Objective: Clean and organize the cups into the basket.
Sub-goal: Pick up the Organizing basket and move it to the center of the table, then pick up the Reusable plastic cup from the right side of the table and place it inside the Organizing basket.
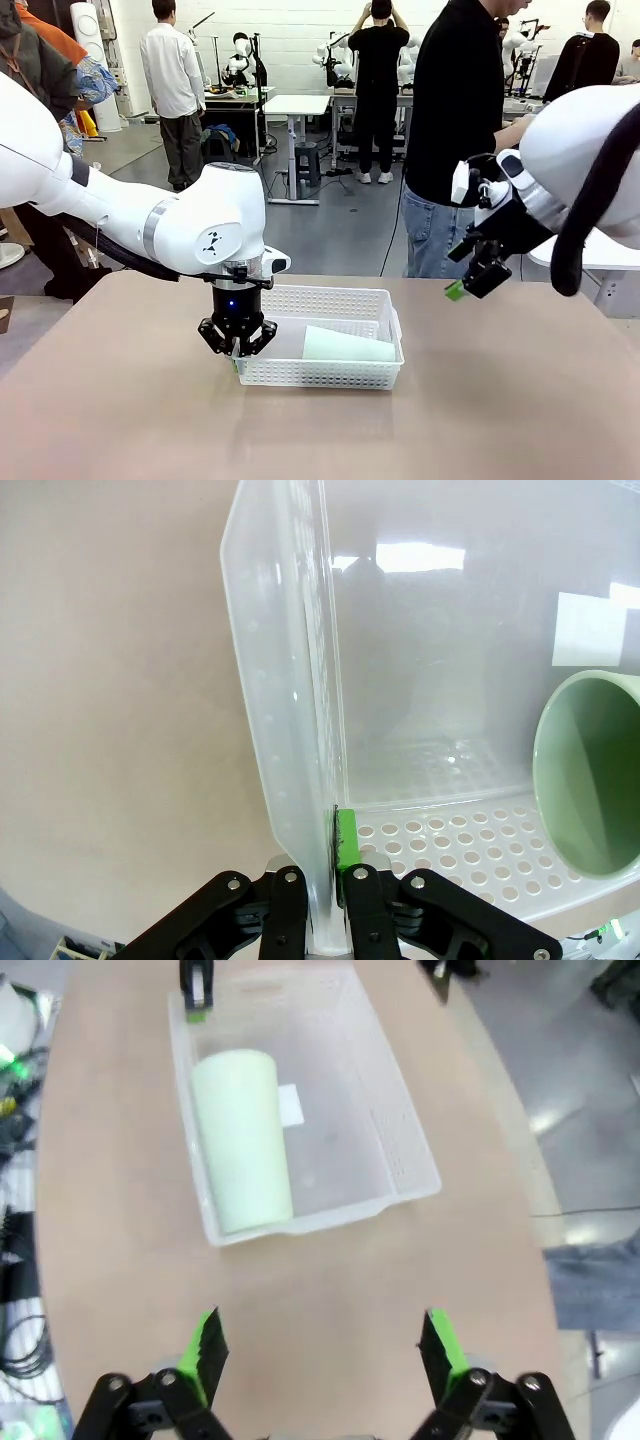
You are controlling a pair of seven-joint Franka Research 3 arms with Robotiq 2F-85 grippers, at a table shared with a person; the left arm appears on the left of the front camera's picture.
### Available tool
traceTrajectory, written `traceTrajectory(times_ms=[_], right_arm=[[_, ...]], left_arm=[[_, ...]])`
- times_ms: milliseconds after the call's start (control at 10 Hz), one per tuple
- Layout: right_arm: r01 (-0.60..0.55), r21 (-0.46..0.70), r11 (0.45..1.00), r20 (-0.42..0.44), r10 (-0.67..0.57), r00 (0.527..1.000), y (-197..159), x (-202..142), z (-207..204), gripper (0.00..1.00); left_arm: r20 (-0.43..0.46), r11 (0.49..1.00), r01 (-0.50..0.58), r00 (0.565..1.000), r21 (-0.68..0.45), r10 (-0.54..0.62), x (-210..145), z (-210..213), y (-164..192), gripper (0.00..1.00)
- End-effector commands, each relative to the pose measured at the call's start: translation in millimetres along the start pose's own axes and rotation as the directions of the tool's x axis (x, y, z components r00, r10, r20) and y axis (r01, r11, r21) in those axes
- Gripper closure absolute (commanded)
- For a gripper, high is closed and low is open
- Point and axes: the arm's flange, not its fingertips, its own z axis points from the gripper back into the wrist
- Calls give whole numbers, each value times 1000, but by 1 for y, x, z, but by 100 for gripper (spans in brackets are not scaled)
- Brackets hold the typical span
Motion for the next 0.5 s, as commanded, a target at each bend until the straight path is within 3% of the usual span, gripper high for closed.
traceTrajectory(times_ms=[0,400], right_arm=[[11,2,1000,46,-11,999,-7,4,1,0],[5,3,1000,20,-5,1000,-3,3,4,0]], left_arm=[[-2,1000,5,1000,5,-5,-1,-2,0,100],[-2,1000,5,1000,5,-5,-1,-2,0,100]])
